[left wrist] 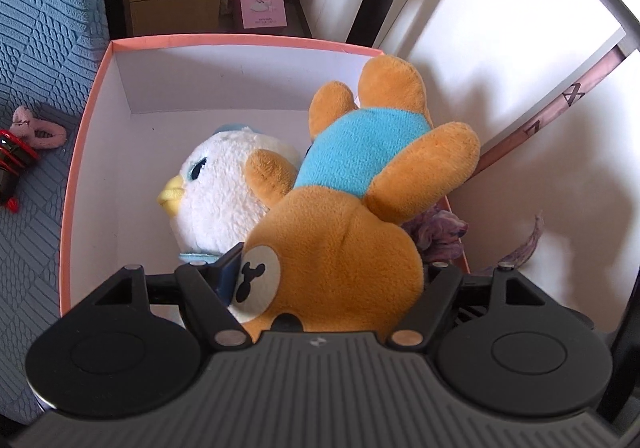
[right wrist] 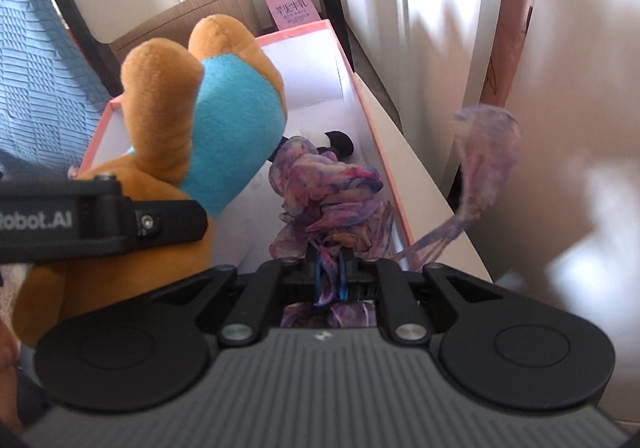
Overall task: Organize objects
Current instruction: 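Open both grippers to drop the bear and ribbon into the pink box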
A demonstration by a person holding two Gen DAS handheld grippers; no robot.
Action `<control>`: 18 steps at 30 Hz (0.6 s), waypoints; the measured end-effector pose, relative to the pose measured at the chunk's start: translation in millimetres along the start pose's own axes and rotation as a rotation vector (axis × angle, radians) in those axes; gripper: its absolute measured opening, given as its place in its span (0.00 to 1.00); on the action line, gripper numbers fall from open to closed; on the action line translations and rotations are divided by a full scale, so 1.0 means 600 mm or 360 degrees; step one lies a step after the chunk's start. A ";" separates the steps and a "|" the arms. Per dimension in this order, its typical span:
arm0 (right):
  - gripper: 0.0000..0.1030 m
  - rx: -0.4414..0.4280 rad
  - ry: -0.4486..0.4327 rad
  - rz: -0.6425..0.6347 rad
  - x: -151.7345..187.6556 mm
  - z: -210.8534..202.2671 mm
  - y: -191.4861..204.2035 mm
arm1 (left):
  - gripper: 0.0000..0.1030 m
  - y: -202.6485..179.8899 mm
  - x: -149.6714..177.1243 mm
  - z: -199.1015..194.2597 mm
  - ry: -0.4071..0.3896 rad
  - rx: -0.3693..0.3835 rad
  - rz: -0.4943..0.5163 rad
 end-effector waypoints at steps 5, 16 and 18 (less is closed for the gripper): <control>0.14 -0.0014 -0.0011 0.0007 -0.006 -0.006 -0.002 | 0.78 -0.004 -0.007 -0.013 -0.0024 0.0052 0.0031; 0.64 0.0042 -0.0107 0.0031 -0.028 -0.069 -0.014 | 0.83 -0.001 -0.020 -0.083 -0.0132 0.0014 0.0136; 0.75 0.0048 -0.0149 0.0057 -0.032 -0.090 -0.023 | 0.85 -0.004 -0.023 -0.106 -0.0169 0.0048 0.0143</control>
Point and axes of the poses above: each gripper's, at about its wrist camera, not at the fingertips, and z roughly the way its jaws point, y to its left, x to its underside, the point moved 8 cm from there along z, roughly the way its jaws point, and after that the axes turned 1 degree about -z, right-handed, at the moved point
